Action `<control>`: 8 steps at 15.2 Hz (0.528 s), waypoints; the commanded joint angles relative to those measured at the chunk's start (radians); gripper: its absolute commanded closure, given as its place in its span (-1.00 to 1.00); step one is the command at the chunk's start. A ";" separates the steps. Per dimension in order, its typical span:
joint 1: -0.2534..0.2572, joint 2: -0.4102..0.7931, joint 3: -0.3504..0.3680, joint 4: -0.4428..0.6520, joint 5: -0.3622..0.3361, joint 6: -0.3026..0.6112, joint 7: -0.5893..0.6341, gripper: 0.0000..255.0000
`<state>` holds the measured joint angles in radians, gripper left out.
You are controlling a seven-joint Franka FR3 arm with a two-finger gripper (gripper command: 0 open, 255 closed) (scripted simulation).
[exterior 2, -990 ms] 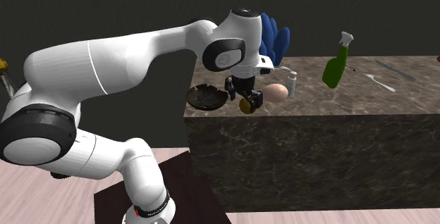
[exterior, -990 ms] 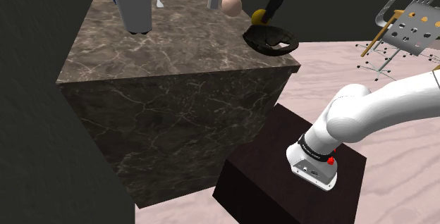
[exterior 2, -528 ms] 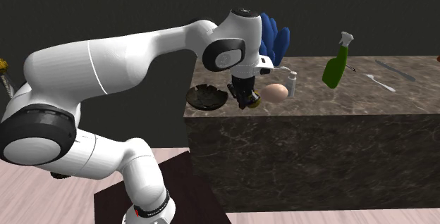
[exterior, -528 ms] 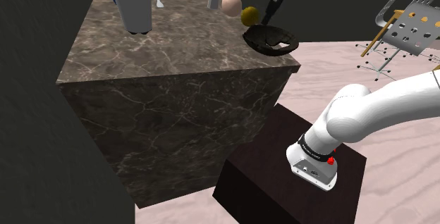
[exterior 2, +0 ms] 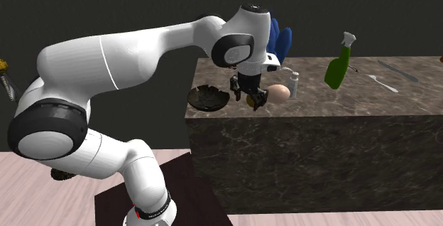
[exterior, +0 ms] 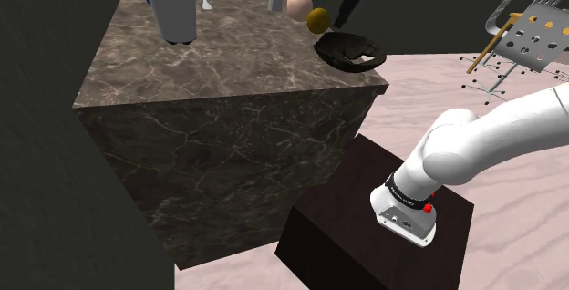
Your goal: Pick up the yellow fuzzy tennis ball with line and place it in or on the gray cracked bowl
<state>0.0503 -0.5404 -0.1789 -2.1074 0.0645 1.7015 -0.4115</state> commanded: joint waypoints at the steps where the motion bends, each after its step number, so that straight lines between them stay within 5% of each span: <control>1: 0.028 0.107 -0.014 0.130 0.008 -0.066 -0.054 -1.00; 4: 0.063 0.285 -0.033 0.352 0.025 -0.183 -0.147 -1.00; 8: 0.064 0.284 -0.028 0.312 0.025 -0.149 -0.151 -1.00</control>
<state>0.1130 -0.2589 -0.2081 -1.7858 0.0897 1.5430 -0.5604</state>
